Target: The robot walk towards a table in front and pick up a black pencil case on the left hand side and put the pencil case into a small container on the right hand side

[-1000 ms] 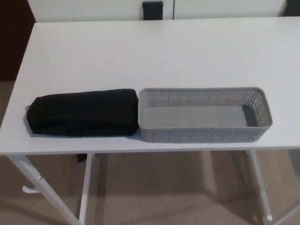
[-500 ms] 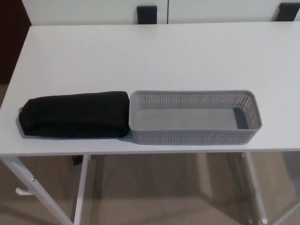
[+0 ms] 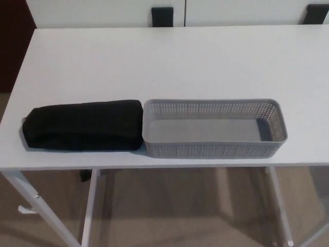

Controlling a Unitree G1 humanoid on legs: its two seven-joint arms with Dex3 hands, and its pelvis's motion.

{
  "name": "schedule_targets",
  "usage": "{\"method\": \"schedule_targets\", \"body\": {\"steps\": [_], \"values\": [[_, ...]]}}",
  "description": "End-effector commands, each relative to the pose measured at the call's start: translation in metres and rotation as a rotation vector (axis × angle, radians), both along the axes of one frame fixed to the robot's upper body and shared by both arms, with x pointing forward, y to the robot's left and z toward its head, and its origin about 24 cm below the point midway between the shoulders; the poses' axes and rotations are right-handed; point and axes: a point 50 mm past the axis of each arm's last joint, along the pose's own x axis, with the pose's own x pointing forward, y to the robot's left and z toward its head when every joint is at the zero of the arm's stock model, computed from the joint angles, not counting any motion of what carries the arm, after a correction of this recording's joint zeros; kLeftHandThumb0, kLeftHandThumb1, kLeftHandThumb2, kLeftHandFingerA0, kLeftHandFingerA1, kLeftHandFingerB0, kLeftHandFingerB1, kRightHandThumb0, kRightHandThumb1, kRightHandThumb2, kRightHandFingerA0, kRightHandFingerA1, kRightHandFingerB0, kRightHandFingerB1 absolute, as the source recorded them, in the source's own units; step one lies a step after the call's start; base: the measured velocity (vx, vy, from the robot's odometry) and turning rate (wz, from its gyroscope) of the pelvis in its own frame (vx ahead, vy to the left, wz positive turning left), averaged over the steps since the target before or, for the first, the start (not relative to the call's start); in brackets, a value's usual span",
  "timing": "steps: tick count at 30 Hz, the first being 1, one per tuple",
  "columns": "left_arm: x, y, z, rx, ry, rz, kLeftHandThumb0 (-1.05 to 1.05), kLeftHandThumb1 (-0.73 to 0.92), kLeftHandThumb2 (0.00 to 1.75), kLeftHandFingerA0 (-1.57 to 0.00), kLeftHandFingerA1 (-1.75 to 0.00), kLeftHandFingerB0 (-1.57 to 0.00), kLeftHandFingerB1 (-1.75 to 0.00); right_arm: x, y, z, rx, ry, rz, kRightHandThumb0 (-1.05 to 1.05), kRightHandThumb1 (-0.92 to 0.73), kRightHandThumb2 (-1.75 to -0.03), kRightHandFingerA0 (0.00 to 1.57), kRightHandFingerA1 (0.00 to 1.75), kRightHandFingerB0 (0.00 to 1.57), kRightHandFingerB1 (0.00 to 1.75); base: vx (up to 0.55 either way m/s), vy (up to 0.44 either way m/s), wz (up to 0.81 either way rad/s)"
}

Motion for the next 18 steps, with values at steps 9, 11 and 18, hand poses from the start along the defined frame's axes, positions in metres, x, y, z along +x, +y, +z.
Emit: {"method": "schedule_targets", "body": {"steps": [9,11,18], "values": [[0.006,-0.039,0.258,-0.730,-0.800,-0.364,-0.78,0.47,0.56,-0.18,-0.32,-0.15,-0.26,0.005,-0.014,-0.001,-0.042,0.057,-0.010,-0.63,-0.51,-0.80,0.33,0.49,0.13,0.41,0.00,0.000,0.00],[0.011,-0.034,0.276,-0.674,-1.016,-0.255,-0.69,0.38,0.53,-0.22,-0.30,-0.18,-0.28,0.005,-0.016,0.001,-0.066,0.054,0.013,-0.66,-0.51,-0.81,0.32,0.49,0.13,0.41,0.00,0.000,0.00],[0.044,-0.025,0.291,-0.438,-1.200,-0.071,-0.27,0.24,0.83,-0.06,-0.51,-0.06,-0.50,0.008,-0.020,0.001,-0.076,0.054,0.012,-0.65,-0.51,-0.81,0.33,0.50,0.13,0.41,0.00,0.000,0.00]]}}
